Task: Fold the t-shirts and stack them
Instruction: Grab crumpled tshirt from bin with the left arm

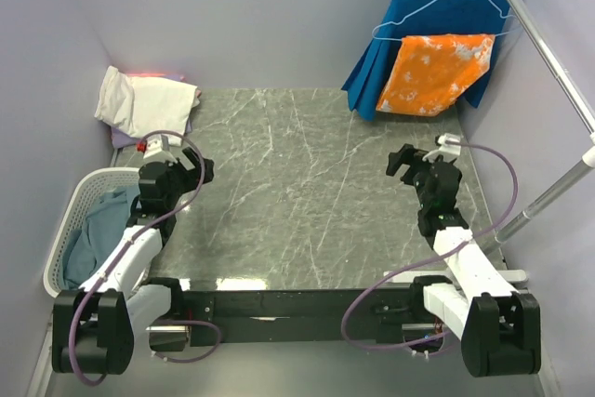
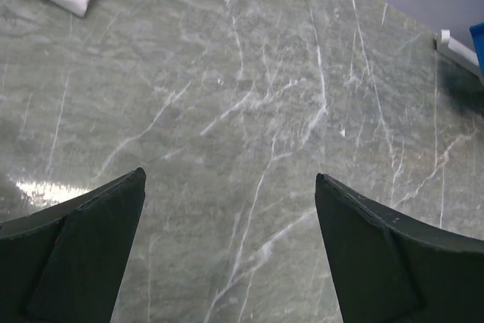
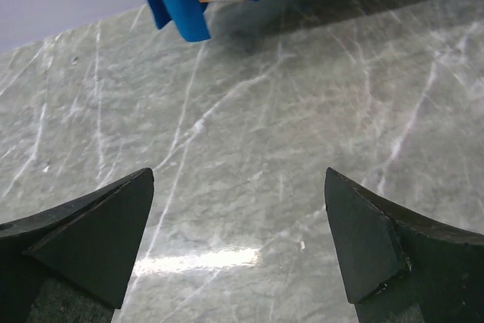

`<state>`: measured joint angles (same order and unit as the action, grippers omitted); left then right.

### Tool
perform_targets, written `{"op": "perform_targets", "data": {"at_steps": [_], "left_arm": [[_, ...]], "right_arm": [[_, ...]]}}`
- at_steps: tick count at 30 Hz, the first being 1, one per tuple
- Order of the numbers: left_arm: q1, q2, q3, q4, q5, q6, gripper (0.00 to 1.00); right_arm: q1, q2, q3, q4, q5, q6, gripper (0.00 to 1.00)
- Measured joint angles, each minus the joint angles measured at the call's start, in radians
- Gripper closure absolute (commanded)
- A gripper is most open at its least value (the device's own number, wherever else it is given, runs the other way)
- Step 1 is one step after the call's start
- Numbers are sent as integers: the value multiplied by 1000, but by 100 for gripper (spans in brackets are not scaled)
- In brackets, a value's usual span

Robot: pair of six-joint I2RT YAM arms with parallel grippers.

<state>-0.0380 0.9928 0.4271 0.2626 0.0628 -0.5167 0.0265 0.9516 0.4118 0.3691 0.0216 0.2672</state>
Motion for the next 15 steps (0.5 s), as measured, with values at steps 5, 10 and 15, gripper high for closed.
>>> {"op": "perform_targets", "data": {"at_steps": [5, 10, 15], "left_arm": [[-6, 19, 72, -50, -31, 8, 1], [-6, 29, 162, -127, -104, 16, 1], [1, 140, 309, -246, -228, -19, 0]], "right_arm": [[31, -82, 27, -40, -20, -6, 0], [46, -306, -146, 52, 177, 123, 0], [22, -76, -32, -134, 299, 210, 0]]}}
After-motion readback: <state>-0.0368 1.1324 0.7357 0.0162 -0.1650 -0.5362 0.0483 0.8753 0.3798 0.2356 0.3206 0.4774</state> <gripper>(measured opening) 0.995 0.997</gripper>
